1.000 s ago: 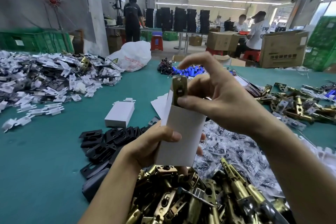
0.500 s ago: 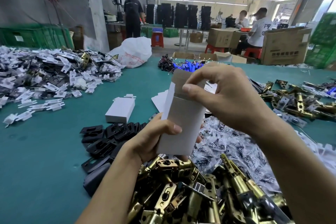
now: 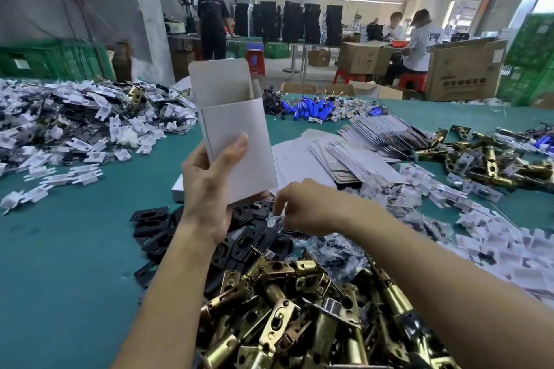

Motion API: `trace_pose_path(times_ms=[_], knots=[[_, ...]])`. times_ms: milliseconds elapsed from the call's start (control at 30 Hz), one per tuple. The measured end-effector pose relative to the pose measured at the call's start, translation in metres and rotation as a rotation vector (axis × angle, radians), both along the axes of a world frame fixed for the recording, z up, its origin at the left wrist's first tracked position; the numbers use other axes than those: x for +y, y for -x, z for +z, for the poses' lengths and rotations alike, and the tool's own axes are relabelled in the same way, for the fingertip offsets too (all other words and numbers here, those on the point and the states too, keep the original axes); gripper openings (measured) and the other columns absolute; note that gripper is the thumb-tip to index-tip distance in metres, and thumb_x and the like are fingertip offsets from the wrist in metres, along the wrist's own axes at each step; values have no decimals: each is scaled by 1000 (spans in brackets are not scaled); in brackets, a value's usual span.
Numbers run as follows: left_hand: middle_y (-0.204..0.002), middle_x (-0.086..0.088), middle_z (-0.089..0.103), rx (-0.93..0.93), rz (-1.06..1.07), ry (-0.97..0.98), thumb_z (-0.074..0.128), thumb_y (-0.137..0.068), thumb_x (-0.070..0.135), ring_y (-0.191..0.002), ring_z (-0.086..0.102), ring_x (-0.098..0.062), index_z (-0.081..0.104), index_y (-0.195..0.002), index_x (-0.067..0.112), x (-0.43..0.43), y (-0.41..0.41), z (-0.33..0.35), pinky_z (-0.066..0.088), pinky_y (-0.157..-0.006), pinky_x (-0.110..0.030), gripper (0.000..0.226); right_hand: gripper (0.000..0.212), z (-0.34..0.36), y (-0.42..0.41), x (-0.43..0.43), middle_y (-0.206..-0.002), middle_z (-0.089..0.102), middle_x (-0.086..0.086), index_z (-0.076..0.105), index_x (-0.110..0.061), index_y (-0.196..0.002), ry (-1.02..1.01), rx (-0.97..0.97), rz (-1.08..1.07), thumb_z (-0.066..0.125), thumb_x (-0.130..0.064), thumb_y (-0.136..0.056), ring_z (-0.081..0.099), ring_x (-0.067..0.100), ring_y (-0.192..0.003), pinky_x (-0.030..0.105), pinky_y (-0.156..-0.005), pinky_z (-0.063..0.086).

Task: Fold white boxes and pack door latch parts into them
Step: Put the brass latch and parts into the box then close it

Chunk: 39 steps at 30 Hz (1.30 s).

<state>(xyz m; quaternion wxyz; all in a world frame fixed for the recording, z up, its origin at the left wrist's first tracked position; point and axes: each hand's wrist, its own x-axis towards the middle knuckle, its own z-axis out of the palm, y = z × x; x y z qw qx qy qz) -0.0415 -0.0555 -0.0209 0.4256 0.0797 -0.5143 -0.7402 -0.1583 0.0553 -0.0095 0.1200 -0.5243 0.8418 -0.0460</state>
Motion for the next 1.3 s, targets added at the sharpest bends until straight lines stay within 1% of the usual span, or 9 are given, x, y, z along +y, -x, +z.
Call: trace_pose_path(times_ms=[133, 300, 433, 633, 867, 1000, 1100, 1233, 1300], knots=[[-79, 0, 71, 42, 93, 35, 74, -80, 28, -71, 69, -26, 72, -90, 21, 2, -2, 5, 58, -48, -44, 13, 28, -20, -7, -26, -98, 65, 7, 69, -13, -98, -39, 69, 14, 63, -39, -93, 65, 28, -85, 35, -75, 54], [-79, 3, 70, 29, 142, 69, 76, -82, 31, -73, 69, -25, 71, -91, 21, 4, -3, 7, 57, -49, -40, 15, 52, -37, -16, -41, -70, 45, -3, 41, -19, -63, -76, 54, -25, 66, -60, -84, 52, 21, -67, 33, -67, 45], [-79, 0, 70, 23, 127, 105, 80, -77, 31, -70, 69, -26, 71, -86, 20, 3, -3, 7, 58, -49, -42, 16, 46, -41, -20, -45, -70, 54, 1, 52, -15, -68, -3, -5, -62, 78, -52, -77, 59, 25, -72, 32, -64, 48], [-83, 0, 72, 32, 136, 101, 83, -69, 33, -73, 70, -27, 71, -89, 17, 1, -4, 7, 58, -51, -42, 28, 49, -43, -22, -47, -97, 69, 14, 70, -3, -98, 55, -100, -106, 88, -39, -70, 67, 27, -89, 41, -83, 58], [-85, 2, 73, 17, 145, 91, 84, -71, 32, -78, 72, -27, 73, -89, 22, 1, -3, 8, 59, -52, -42, 24, 30, -46, -19, -49, -90, 68, 11, 63, -6, -79, 39, -177, -124, 85, -26, -76, 65, 24, -84, 34, -76, 57], [-88, 2, 73, 13, 137, 76, 83, -72, 34, -81, 72, -26, 74, -91, 24, 1, -5, 10, 59, -53, -43, 24, 50, -45, -15, -50, -119, 68, 8, 70, -10, -114, 8, -242, -85, 84, -38, -75, 64, 24, -107, 36, -89, 55], [-92, -1, 73, -1, 132, 52, 84, -74, 33, -85, 72, -28, 73, -95, 23, -1, -6, 11, 59, -54, -43, 25, 54, -46, -12, -50, -134, 62, 5, 67, -18, -122, 14, -348, -66, 84, -36, -74, 59, 24, -117, 30, -81, 46], [-87, 0, 73, -5, 139, 55, 80, -69, 32, -78, 72, -27, 72, -94, 19, 0, -6, 10, 59, -51, -41, 29, 47, -49, -12, -53, -115, 67, 6, 66, -17, -106, 44, -317, -54, 89, -31, -68, 63, 21, -94, 27, -68, 50], [-84, 0, 73, 1, 132, 63, 80, -69, 31, -75, 71, -26, 73, -93, 19, 1, -5, 10, 58, -51, -41, 28, 44, -48, -9, -51, -108, 65, 6, 61, -17, -98, 77, -291, -68, 91, -25, -67, 64, 23, -89, 35, -73, 57]])
